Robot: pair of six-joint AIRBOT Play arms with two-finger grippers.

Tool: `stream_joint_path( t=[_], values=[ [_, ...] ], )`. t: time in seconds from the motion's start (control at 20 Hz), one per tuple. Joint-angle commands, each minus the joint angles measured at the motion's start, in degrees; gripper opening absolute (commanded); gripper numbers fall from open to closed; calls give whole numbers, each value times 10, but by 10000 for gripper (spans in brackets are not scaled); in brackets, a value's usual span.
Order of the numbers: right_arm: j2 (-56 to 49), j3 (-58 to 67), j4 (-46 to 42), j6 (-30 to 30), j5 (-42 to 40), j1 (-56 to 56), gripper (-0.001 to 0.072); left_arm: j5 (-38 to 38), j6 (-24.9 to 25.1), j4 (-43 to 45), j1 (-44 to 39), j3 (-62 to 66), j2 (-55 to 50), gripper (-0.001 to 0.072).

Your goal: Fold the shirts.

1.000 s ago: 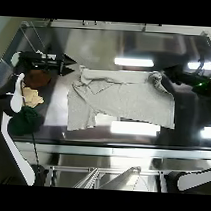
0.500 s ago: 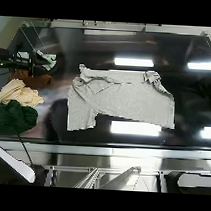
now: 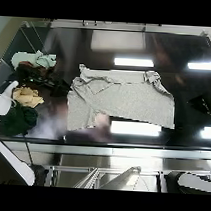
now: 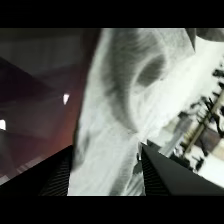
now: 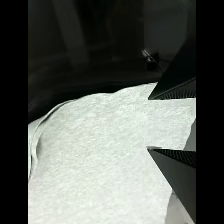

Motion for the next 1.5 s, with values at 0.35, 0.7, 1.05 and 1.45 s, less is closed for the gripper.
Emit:
stream_joint_path(
  t=[0.35, 0.7, 1.05, 1.45],
  values=[
    [0, -15, -103, 29, 21, -7, 544, 90, 2, 16, -60, 61, -50, 62],
    [-49, -138, -98, -16, -11, -6, 543, 100, 2, 15, -58, 61, -50, 62],
    [-117, -176, 45, -90, -7, 6, 484, 100, 2, 11, -58, 61, -50, 62],
    [-118, -152, 179, -160, 12, 40, 16, 113, 6, 10, -58, 61, -50, 25]
  ],
)
